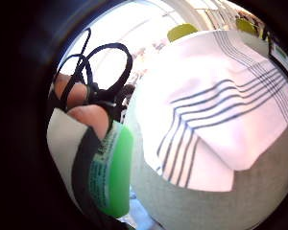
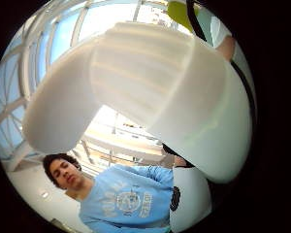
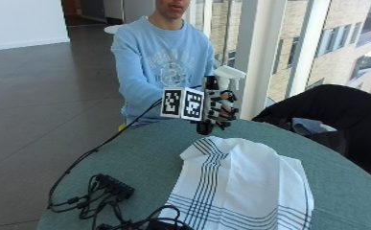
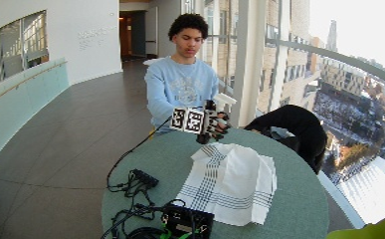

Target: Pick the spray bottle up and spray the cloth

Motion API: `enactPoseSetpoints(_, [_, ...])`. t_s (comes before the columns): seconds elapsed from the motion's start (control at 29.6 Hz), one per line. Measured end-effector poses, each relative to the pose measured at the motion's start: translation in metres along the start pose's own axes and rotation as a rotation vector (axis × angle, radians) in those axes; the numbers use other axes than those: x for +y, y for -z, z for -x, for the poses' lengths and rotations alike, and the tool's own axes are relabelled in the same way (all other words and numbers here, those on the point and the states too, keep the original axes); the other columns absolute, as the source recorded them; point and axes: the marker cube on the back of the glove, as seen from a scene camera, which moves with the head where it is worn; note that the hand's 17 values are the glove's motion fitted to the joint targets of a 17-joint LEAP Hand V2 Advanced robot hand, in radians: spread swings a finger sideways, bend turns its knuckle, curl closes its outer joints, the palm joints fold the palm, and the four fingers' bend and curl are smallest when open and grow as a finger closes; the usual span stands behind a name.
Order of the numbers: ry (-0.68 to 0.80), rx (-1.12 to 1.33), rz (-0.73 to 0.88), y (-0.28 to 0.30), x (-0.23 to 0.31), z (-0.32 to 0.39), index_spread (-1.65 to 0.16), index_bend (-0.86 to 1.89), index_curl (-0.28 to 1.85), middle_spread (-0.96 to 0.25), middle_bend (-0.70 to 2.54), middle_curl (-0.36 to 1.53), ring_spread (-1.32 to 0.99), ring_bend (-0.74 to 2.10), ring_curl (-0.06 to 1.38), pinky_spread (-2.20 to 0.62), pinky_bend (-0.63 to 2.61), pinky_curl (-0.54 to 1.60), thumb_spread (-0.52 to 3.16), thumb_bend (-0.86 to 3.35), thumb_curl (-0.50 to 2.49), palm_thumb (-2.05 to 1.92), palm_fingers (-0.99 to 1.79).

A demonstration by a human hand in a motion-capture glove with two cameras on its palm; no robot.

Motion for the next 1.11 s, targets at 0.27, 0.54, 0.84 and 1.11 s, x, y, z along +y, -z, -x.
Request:
enactPoseSetpoints(0.27, [0.134, -0.158, 0.094, -0.122, -0.01, 0.009, -0.29, 0.12, 0.34, -0.06, 0.3, 0.44, -0.04, 0.57, 0.4, 0.1, 0.26, 0.36, 0.53, -0.03, 0.72, 0.97, 1.1])
enactPoseSetpoints(0.54, [0.158, -0.183, 0.154, -0.184, -0.015, 0.002, -0.3, 0.11, 0.33, -0.06, 0.33, 0.46, -0.05, 0.56, 0.4, 0.06, 0.22, 0.36, 0.6, -0.03, 0.7, 0.96, 1.09])
enactPoseSetpoints(0.84, [0.152, -0.185, 0.172, -0.202, -0.015, -0.014, -0.3, 0.14, 0.33, -0.07, 0.31, 0.45, -0.06, 0.52, 0.39, 0.05, 0.19, 0.35, 0.76, -0.05, 0.65, 0.88, 1.06])
enactPoseSetpoints(1.11, [0.154, -0.176, 0.166, -0.201, -0.011, -0.017, -0.3, 0.16, 0.35, -0.09, 0.27, 0.44, -0.08, 0.49, 0.39, 0.06, 0.16, 0.32, 0.86, -0.04, 0.59, 0.83, 1.06])
